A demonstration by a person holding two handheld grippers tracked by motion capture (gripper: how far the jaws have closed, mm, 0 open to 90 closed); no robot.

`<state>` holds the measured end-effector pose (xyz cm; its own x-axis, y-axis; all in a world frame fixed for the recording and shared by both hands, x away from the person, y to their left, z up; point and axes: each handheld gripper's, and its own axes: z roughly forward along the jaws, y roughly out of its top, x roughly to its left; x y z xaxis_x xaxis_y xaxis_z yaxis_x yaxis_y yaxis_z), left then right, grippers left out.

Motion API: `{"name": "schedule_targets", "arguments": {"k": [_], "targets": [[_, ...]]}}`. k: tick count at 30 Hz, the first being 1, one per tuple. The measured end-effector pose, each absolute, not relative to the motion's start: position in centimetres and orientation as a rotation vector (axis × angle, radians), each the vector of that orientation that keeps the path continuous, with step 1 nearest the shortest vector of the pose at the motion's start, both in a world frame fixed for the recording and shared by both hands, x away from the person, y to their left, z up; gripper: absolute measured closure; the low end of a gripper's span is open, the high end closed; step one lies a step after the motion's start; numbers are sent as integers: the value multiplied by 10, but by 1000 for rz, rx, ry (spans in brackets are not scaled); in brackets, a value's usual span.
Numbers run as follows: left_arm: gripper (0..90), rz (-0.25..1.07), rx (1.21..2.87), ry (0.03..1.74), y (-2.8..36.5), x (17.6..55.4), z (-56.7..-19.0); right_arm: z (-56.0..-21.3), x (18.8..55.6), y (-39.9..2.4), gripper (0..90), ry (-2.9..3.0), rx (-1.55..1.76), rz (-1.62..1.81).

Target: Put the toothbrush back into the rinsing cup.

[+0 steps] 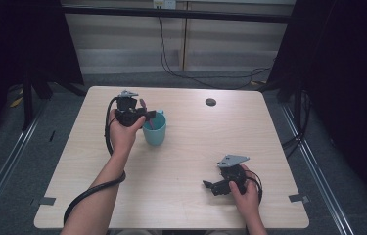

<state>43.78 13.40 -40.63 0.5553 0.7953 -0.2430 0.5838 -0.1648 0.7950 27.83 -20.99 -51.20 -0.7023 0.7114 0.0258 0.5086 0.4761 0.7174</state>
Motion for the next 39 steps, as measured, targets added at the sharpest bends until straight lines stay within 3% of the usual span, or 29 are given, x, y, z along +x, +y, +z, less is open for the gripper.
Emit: {"name": "schedule_targets", "arguments": {"k": [3, 39], "targets": [[425, 281, 1853, 1136, 138, 435, -409, -512, 278, -210, 92, 2452, 1039, 1052], [282, 203, 1804, 1085, 167, 401, -418, -512, 278, -209, 91, 2454, 1034, 1055]]}}
